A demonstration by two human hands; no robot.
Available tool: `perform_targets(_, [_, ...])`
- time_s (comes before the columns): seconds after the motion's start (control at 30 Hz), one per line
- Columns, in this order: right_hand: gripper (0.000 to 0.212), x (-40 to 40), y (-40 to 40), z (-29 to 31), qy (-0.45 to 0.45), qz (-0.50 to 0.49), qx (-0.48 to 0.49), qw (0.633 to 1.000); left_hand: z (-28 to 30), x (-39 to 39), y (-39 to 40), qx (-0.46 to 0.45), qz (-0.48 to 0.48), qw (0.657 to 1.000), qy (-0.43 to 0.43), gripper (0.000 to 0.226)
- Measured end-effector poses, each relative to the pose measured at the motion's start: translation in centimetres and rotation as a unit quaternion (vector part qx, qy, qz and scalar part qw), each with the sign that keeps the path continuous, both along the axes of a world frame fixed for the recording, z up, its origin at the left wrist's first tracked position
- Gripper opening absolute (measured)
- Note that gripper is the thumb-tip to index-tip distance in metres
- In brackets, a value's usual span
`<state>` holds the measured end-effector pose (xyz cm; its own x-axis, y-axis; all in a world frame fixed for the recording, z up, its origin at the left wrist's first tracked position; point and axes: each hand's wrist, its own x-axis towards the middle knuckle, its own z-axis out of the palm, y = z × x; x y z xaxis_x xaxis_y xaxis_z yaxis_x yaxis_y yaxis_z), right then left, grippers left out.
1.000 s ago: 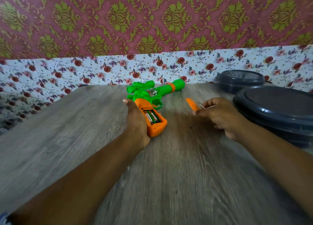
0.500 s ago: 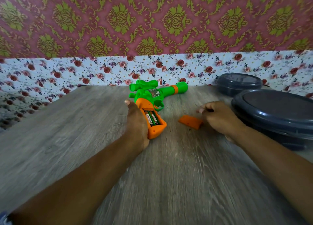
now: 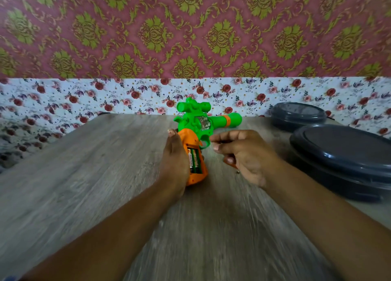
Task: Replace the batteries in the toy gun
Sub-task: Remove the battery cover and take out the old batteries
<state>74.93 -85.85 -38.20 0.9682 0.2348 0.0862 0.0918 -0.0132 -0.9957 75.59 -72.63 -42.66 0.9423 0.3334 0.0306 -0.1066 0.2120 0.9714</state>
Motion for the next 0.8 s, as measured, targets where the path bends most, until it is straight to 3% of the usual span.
perform_targets(0.1, [0.03, 0.7, 1.0, 1.1, 0.049, 0.061, 0.064, 0.995, 0.0, 0.1, 0.3, -0.017, 0.007, 1.0, 0.009, 0.068])
perform_targets(0.27, [0.032, 1.5, 1.5, 2.1, 0.029, 0.108, 0.092, 0.99, -0.2, 0.2, 0.5, -0.029, -0.012, 0.999, 0.012, 0.065])
perform_targets(0.5, [0.016, 1.3, 1.1, 0.8, -0.048, 0.084, 0.024, 0.995, -0.7, 0.8, 0.7, 0.006, -0.011, 1.0, 0.012, 0.067])
perform_targets(0.8, [0.025, 0.7, 1.4, -0.9, -0.141, 0.02, -0.002, 0.99, -0.8, 0.5, 0.6, 0.014, -0.005, 1.0, 0.014, 0.079])
